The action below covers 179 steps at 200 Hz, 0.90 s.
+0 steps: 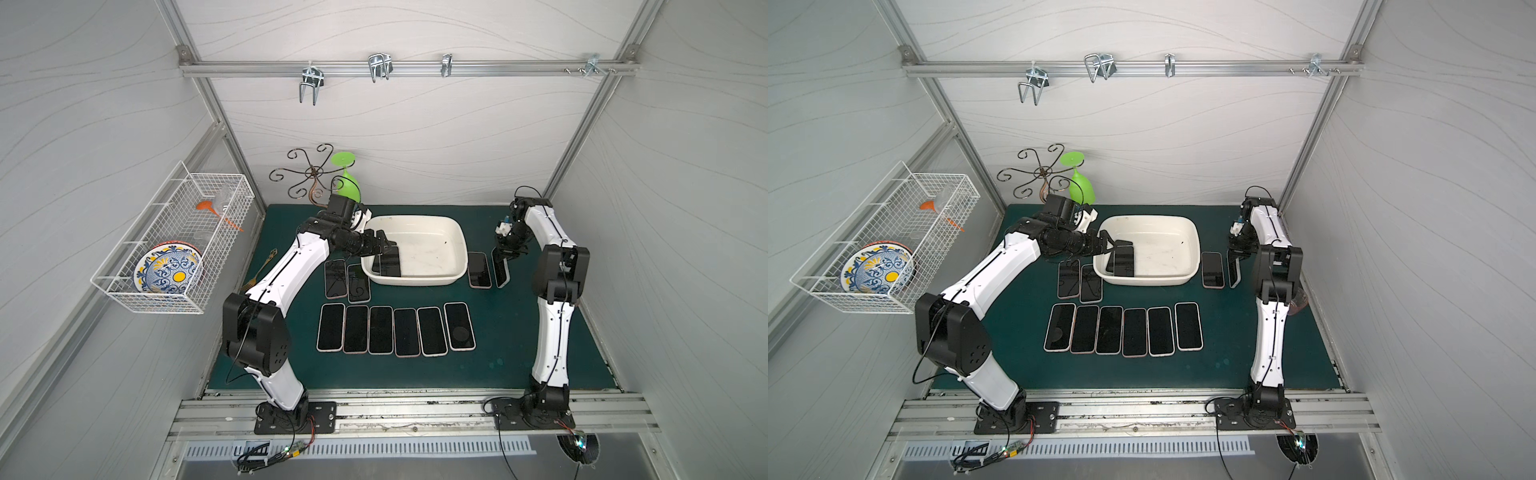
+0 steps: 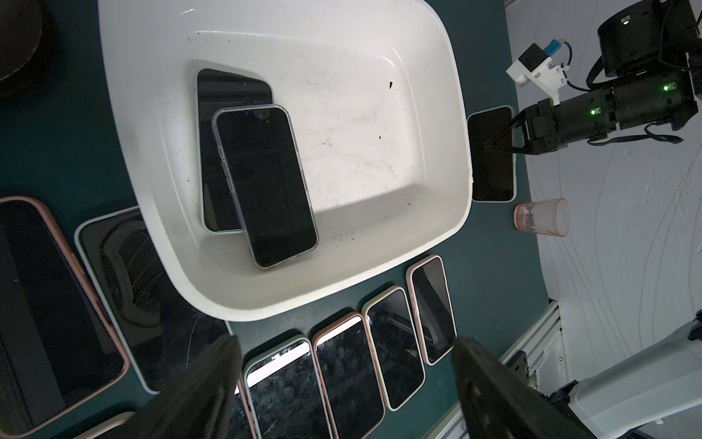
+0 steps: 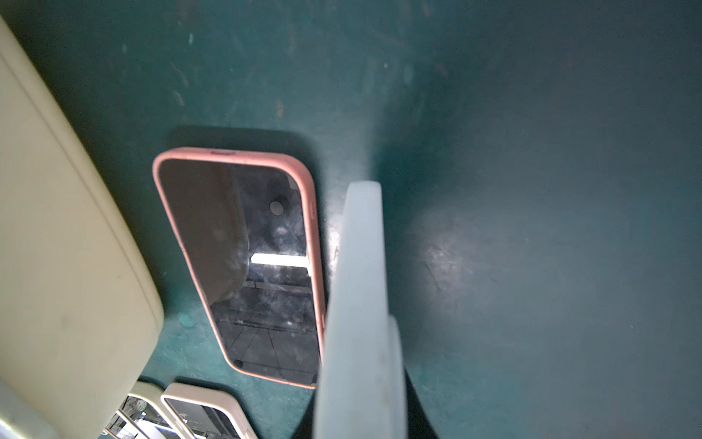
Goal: Take the phone out of the storage box
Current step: Place the phone at the center of the board.
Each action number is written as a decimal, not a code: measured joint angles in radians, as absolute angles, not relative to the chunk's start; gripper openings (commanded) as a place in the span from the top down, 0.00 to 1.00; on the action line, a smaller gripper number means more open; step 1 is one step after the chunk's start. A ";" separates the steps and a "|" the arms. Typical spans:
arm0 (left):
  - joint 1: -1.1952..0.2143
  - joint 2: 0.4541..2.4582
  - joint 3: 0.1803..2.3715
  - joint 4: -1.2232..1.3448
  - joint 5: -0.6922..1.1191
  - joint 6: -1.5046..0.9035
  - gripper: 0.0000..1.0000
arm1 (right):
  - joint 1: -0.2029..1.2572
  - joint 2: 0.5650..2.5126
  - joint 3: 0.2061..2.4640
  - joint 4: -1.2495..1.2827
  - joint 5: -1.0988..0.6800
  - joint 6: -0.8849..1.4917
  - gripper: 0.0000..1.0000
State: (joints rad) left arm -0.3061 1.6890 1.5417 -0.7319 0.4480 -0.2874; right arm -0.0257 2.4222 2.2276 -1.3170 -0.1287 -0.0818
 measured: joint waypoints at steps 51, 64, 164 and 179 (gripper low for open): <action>-0.306 1.691 1.541 -0.732 0.447 -0.287 0.09 | -0.027 2.445 2.231 -1.312 -0.196 -0.086 0.86; -0.306 1.691 1.540 -0.732 0.446 -0.287 0.09 | -0.028 2.447 2.231 -1.309 -0.200 -0.086 0.81; -0.306 1.707 1.540 -0.731 0.445 -0.292 0.10 | -0.105 2.462 2.218 -1.227 -0.201 -0.045 0.35; -0.306 1.709 1.540 -0.731 0.445 -0.292 0.10 | -0.113 2.472 2.218 -1.222 -0.204 -0.041 0.33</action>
